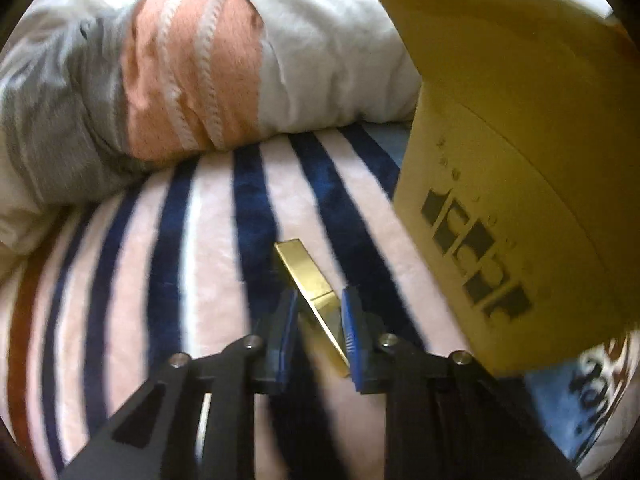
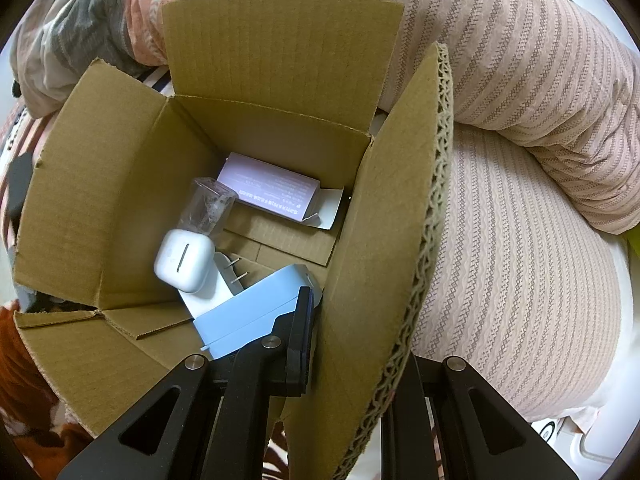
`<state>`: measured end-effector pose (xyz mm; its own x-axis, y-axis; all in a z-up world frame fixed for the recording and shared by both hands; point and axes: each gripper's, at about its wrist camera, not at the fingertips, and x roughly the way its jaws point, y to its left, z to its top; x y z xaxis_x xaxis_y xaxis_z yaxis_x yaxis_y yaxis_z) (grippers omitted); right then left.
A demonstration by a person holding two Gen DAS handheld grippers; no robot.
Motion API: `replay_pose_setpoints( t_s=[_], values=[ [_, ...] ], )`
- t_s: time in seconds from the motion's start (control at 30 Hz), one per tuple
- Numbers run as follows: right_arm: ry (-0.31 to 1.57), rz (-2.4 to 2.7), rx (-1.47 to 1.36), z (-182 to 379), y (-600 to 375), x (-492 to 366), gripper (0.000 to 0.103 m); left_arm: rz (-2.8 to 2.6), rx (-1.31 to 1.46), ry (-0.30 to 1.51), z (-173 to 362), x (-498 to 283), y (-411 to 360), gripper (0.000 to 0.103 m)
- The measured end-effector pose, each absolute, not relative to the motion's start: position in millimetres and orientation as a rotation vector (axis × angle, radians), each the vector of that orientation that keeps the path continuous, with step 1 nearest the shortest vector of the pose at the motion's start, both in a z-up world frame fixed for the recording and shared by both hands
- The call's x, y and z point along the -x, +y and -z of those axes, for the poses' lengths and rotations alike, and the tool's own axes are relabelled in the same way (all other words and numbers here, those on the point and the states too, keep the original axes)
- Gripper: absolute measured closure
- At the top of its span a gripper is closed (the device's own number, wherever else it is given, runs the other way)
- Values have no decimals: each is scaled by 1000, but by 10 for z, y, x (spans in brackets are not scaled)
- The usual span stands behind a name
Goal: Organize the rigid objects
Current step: 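Grasp the gold lipstick with the left tool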
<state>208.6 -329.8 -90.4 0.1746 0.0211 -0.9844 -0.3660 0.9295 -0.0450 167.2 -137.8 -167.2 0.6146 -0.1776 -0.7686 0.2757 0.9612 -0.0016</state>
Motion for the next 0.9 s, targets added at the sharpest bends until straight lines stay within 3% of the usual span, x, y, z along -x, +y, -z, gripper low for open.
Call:
replay_pose_setpoints(
  t_s=[0.17, 0.3, 0.47, 0.67, 0.9],
  values=[
    [1374, -278, 300, 904, -3291, -2087, 94, 341, -75, 907, 1664, -1656, -1213, 81],
    [1373, -276, 297, 913, -3292, -2084, 94, 388, 34, 952, 1748, -1730, -1228, 67],
    [1372, -283, 298, 910, -3303, -2079, 94, 313, 74, 969, 1884, -1848, -1330, 67],
    [1371, -287, 298, 904, -3307, -2075, 94, 278, 82, 948, 1868, -1896, -1319, 87],
    [1369, -285, 300, 892, -3304, -2075, 94, 300, -14, 930, 1759, -1685, -974, 88]
  ],
)
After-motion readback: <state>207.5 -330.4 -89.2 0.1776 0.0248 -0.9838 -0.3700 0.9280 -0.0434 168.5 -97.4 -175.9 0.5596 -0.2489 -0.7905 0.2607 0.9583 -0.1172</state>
